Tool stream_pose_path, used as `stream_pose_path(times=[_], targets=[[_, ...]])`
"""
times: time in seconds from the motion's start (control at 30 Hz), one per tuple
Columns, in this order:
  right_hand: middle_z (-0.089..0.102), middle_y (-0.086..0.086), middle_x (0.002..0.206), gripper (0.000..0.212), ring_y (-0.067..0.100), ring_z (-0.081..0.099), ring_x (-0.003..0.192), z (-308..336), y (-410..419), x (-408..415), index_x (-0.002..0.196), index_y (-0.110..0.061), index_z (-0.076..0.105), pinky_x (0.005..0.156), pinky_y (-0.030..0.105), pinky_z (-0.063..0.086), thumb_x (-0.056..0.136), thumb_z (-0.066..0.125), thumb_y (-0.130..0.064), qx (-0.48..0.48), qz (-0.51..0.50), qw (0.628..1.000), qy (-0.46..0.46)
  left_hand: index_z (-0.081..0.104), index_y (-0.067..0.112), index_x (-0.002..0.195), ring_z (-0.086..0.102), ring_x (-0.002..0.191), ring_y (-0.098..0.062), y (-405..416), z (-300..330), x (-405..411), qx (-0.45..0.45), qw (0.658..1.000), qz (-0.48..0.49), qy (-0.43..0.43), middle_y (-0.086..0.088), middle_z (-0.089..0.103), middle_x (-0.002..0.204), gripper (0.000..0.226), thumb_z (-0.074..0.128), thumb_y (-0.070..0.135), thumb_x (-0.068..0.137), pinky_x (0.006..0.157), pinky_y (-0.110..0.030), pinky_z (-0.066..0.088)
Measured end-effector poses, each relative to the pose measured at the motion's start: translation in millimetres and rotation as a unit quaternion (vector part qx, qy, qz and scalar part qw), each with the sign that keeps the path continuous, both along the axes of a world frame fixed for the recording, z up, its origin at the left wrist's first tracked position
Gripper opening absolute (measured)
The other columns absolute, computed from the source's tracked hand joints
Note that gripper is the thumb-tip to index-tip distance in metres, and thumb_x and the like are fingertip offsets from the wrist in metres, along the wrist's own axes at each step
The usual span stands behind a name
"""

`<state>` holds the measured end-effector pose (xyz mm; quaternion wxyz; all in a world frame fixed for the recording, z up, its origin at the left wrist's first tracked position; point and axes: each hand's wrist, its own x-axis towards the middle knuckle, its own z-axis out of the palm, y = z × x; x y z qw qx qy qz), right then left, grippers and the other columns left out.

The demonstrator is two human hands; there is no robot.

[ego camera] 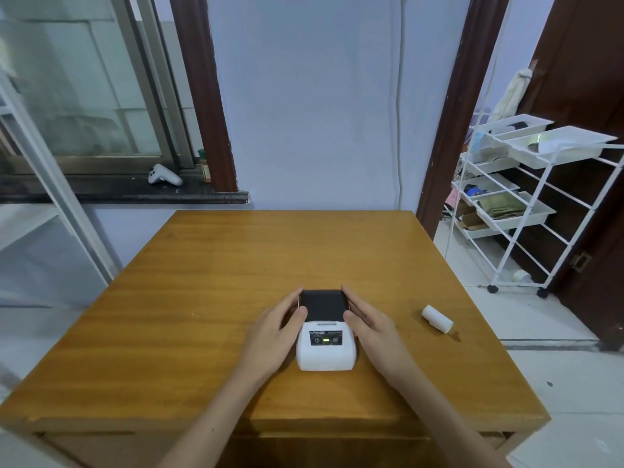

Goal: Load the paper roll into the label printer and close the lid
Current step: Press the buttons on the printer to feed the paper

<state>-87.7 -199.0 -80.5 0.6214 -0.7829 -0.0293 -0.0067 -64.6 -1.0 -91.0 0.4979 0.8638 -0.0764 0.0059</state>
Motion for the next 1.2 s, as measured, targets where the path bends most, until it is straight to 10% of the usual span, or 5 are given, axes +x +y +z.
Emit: stream_pose_path(times=[0.6, 0.8, 1.2], targets=[[0.05, -0.031, 0.126, 0.046, -0.013, 0.046, 0.121, 3.9, 0.5, -3.6, 0.143, -0.033, 0.042, 0.089, 0.007, 0.042, 0.099, 0.048, -0.023, 0.008, 0.01, 1.0, 0.002, 0.044, 0.042, 0.147, 0.048, 0.134, -0.008, -0.1, -1.7, 0.9, 0.005, 1.0, 0.0, 0.002, 0.014, 0.054, 0.146, 0.06, 0.041, 0.061, 0.09, 0.11, -0.043, 0.043], [0.043, -0.033, 0.126, 0.063, -0.035, 0.046, 0.099, 7.2, -0.5, -7.2, 0.146, -0.037, 0.028, 0.078, -0.003, 0.04, 0.095, 0.052, -0.008, 0.022, 0.063, 0.998, 0.01, 0.043, 0.044, 0.147, 0.047, 0.135, -0.008, 0.1, -1.6, 0.7, 0.007, 1.0, 0.001, 0.004, 0.014, 0.054, 0.146, 0.069, 0.036, 0.07, 0.083, 0.11, -0.043, 0.043], [0.05, -0.021, 0.136, 0.081, -0.011, 0.052, 0.118, 7.3, 1.5, -7.8, 0.142, -0.047, 0.025, 0.093, 0.02, 0.048, 0.077, 0.065, -0.02, -0.005, 0.081, 0.997, 0.003, 0.044, 0.041, 0.147, 0.05, 0.132, -0.007, 1.0, -3.9, 3.3, 0.01, 1.0, 0.005, -0.004, 0.014, 0.056, 0.144, 0.048, 0.046, 0.048, 0.099, 0.11, -0.041, 0.044]])
